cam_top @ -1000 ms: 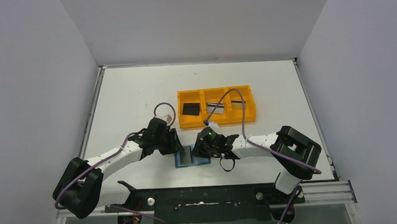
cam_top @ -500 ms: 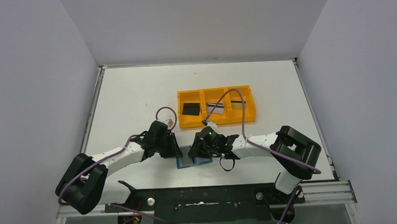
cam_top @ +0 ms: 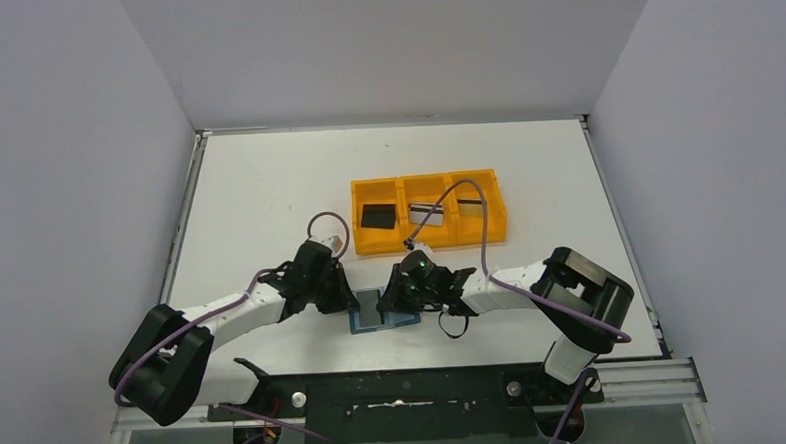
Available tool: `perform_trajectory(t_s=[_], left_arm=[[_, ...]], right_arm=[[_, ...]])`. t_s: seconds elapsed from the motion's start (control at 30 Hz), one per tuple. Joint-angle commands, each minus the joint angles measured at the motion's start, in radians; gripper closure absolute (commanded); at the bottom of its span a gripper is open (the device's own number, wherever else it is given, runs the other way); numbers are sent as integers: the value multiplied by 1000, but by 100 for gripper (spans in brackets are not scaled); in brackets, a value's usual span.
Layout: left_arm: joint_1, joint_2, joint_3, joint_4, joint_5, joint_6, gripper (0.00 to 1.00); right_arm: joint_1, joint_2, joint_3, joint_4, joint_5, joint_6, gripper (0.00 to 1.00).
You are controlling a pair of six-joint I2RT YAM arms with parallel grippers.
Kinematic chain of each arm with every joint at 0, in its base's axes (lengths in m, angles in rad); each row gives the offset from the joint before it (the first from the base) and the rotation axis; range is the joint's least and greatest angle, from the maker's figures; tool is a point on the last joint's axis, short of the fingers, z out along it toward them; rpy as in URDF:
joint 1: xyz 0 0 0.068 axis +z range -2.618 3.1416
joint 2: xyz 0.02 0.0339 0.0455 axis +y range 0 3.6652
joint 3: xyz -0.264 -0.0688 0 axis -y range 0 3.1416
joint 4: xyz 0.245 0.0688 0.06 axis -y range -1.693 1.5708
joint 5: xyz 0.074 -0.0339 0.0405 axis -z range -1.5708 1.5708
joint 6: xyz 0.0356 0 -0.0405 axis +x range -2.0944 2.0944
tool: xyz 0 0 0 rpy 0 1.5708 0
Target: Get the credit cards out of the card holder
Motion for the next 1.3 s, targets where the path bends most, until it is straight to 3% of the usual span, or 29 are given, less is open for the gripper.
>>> perform_trajectory(t_s=[0.0, 0.1, 0.3, 0.7, 0.8, 1.07, 1.27], left_arm=[[-34, 39, -25, -25, -34, -2, 100], [-36, 6, 15, -85, -68, 1, 78], [-35, -65, 114, -123, -77, -6, 65], [-49, -48, 48, 61, 57, -72, 66], [-49, -17, 25, 46, 38, -74, 68], [-70, 53, -31, 36, -55, -114, 85], [-78, 33, -38, -15, -97, -106, 89]], right_arm=[[9, -21, 0, 85, 14, 22, 81], [10, -40, 39, -68, 95, 16, 76], [9, -48, 40, -114, 112, 26, 75], [8, -57, 22, -92, 115, 31, 73], [7, -62, 14, -81, 114, 34, 72], [5, -69, 6, -66, 110, 35, 70], [4, -70, -12, -12, 85, 29, 68]])
